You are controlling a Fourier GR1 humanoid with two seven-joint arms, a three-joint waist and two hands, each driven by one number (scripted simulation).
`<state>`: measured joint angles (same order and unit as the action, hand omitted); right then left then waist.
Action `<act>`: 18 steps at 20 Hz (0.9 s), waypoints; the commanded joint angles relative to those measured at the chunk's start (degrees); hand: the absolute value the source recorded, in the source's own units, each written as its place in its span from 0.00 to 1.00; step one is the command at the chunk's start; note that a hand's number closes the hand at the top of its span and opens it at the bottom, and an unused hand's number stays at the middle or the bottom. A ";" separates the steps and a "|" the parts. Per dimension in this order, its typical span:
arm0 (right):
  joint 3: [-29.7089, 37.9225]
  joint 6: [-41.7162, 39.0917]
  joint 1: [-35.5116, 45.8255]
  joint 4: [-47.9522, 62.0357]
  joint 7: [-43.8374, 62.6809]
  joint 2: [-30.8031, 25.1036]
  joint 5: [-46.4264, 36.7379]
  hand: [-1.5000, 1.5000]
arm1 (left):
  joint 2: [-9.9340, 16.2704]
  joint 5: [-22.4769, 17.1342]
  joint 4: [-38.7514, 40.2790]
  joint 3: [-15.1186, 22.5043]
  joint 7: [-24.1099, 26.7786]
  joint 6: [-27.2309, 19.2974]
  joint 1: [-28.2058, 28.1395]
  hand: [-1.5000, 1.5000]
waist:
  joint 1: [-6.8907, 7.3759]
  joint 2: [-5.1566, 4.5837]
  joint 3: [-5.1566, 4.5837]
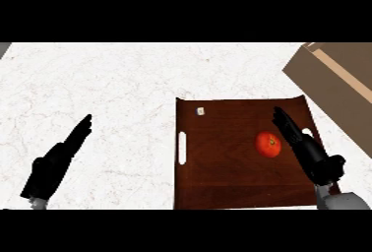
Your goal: Pick the tomato from the tray and place it in the cardboard box
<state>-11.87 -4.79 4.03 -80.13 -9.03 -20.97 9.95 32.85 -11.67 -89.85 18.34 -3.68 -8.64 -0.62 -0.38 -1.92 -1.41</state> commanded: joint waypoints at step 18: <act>13.81 28.90 -20.63 -32.05 -2.40 1.57 -11.52 0.00 | -4.30 -15.94 -4.29 -14.51 -7.26 -2.21 1.58 0.50 | -0.23 2.16 1.28</act>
<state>5.79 23.23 -11.96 -105.52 -17.29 -15.83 5.43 28.23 -26.73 -92.24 4.47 -8.04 -10.43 0.32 -1.52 0.44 -0.13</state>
